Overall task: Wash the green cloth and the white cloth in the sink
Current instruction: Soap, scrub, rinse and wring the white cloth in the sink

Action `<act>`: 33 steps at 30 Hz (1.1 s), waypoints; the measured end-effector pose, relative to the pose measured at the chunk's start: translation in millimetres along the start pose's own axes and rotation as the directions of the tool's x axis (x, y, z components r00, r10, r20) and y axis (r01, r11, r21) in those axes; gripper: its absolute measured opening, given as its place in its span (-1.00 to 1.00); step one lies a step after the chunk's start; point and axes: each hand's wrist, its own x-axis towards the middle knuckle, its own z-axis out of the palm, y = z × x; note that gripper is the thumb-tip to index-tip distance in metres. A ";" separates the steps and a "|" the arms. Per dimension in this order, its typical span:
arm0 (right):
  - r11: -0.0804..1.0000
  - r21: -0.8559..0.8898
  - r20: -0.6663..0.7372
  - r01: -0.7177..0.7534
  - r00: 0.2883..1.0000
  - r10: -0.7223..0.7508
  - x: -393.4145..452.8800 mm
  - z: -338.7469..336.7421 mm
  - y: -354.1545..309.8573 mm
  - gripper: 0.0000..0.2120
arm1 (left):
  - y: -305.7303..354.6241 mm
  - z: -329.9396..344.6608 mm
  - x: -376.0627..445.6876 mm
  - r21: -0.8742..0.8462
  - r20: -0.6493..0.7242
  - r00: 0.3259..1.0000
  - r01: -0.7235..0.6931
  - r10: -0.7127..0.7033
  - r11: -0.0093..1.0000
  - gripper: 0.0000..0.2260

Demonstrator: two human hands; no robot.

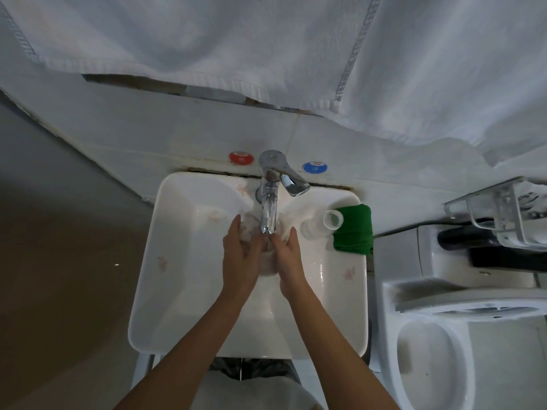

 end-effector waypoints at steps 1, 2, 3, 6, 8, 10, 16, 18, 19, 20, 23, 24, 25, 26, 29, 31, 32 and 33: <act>1.000 0.011 -0.014 -0.005 1.000 0.005 -1.3 3.4 1.4 -0.77 | 2.0 2.5 0.0 0.029 -0.022 1.000 0.001 -0.001 1.000 -0.48; 1.000 0.017 -0.026 -0.011 1.000 0.011 -2.2 5.9 2.2 -0.79 | 2.9 4.4 0.6 0.056 -0.042 0.999 0.001 0.002 0.998 -0.50; 1.000 0.017 -0.036 -0.012 0.999 0.013 -3.2 8.7 2.1 -0.81 | 4.7 5.6 0.4 0.081 -0.057 0.998 -0.001 0.006 0.997 -0.54; 0.998 0.049 -0.039 -0.036 0.999 0.037 -4.5 13.2 4.0 -0.74 | 5.7 6.7 0.3 0.183 -0.083 0.996 0.055 -0.040 0.982 -0.66; 0.997 0.048 -0.062 -0.061 0.996 0.064 -5.0 14.9 5.0 -0.78 | 5.9 7.1 -1.1 0.211 -0.076 0.993 0.102 -0.088 0.972 -0.71; 0.996 0.028 -0.111 -0.084 0.990 0.087 -4.1 15.6 4.6 -0.80 | 6.8 9.7 -0.6 0.245 -0.085 0.992 0.115 -0.096 0.963 -0.73; 0.997 -0.022 -0.241 -0.077 0.968 0.069 -5.7 12.2 -2.7 -0.77 | 10.6 15.7 -3.3 0.148 -0.085 0.991 0.117 -0.106 0.982 -0.73; 0.998 -0.056 -0.254 -0.004 0.967 -0.010 -7.0 11.3 -1.8 -0.71 | 7.1 15.2 -3.3 0.141 -0.098 0.992 0.097 -0.083 0.985 -0.71; 0.996 -0.083 -0.249 0.036 0.967 -0.056 -7.6 11.3 -0.6 -0.71 | 4.6 14.3 -2.8 0.143 -0.108 0.992 0.075 -0.060 0.987 -0.70; 0.992 -0.103 -0.240 0.069 0.966 -0.092 -7.8 11.4 1.4 -0.72 | 2.2 13.0 -1.8 0.147 -0.111 0.993 0.047 -0.030 0.988 -0.70; 0.984 -0.109 -0.200 0.138 0.967 -0.158 -8.5 11.4 4.6 -0.79 | -0.5 6.9 3.6 0.150 -0.025 0.998 -0.052 0.057 0.987 -0.75; 0.982 -0.110 -0.190 0.152 0.967 -0.171 -7.6 10.6 5.7 -0.82 | 1.1 4.1 5.3 0.149 0.016 0.997 -0.079 0.078 0.986 -0.78; 0.981 -0.107 -0.183 0.161 0.967 -0.179 -5.7 9.2 6.8 -0.86 | 2.3 1.3 7.5 0.137 0.047 0.995 -0.092 0.086 0.986 -0.81; 0.981 -0.089 -0.178 0.173 0.966 -0.187 -4.6 7.5 6.3 -0.89 | 4.2 -1.5 9.3 0.111 0.073 0.994 -0.086 0.079 0.990 -0.80; 0.981 0.035 -0.197 0.189 0.964 -0.178 -1.1 4.4 1.2 -0.87 | 9.4 -9.7 12.8 0.073 0.171 0.985 -0.044 0.031 0.996 -0.55; 0.979 0.117 -0.223 0.165 0.965 -0.136 1.0 2.9 -4.2 -0.86 | 7.3 -14.0 15.7 0.153 0.256 0.966 -0.061 0.020 0.986 -0.32; 0.978 0.159 -0.229 0.133 0.969 -0.095 0.8 2.6 -7.5 -0.88 | 5.2 -16.4 15.9 0.204 0.297 0.955 -0.083 0.019 0.976 -0.23; 0.976 0.195 -0.229 0.094 0.972 -0.048 1.0 2.3 -9.6 -0.89 | 2.2 -18.0 15.9 0.235 0.338 0.941 -0.104 0.019 0.966 -0.17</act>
